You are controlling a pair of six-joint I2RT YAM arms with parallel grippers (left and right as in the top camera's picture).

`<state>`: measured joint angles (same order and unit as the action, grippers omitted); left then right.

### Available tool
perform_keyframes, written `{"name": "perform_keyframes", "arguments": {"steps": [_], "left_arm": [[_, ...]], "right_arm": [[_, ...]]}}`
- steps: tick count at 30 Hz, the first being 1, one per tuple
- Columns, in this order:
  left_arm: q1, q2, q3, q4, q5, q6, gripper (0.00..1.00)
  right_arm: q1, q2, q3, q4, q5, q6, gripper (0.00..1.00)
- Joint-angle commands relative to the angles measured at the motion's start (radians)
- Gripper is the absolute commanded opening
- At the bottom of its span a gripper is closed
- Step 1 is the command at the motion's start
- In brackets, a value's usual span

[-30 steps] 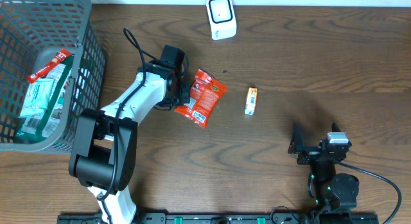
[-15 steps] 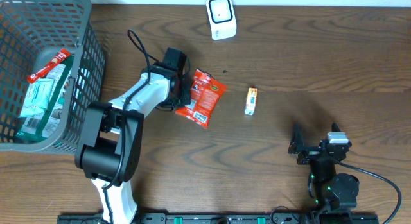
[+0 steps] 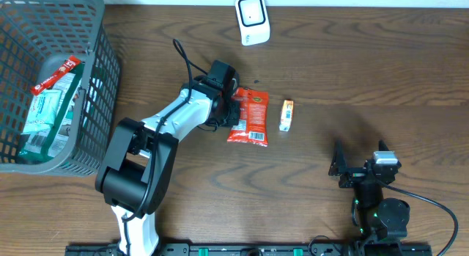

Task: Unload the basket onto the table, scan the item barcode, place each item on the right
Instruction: 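Place the red bag beside the orange packet and open the left gripper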

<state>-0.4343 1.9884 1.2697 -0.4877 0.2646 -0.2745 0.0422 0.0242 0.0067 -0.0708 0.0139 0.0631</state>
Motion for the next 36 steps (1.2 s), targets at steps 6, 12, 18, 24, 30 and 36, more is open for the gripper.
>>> {"name": "perform_keyframes", "arguments": {"steps": [6, 12, 18, 24, 30, 36], "left_arm": [[-0.05, 0.007, -0.009, 0.016, 0.012, -0.105, 0.15], [-0.094, 0.007, -0.009, 0.04, 0.011, -0.105, 0.17], [-0.103, 0.007, -0.009, 0.064, 0.012, -0.105, 0.17], [-0.115, 0.007, -0.009, 0.087, 0.013, -0.1, 0.21], [-0.113, 0.001, -0.009, 0.086, 0.01, -0.1, 0.25], [-0.066, -0.125, 0.059, -0.006, -0.129, -0.051, 0.45]], "right_arm": [[-0.011, -0.004, -0.001, -0.004, -0.005, -0.012, 0.99], [-0.011, -0.004, -0.001, -0.004, -0.005, -0.012, 0.99], [-0.011, -0.004, -0.001, -0.004, -0.005, -0.012, 0.99], [-0.011, -0.004, -0.001, -0.004, -0.005, -0.012, 0.99], [-0.011, -0.004, -0.001, -0.004, -0.005, -0.012, 0.99], [-0.011, -0.004, -0.001, -0.004, -0.005, -0.012, 0.99]]}}
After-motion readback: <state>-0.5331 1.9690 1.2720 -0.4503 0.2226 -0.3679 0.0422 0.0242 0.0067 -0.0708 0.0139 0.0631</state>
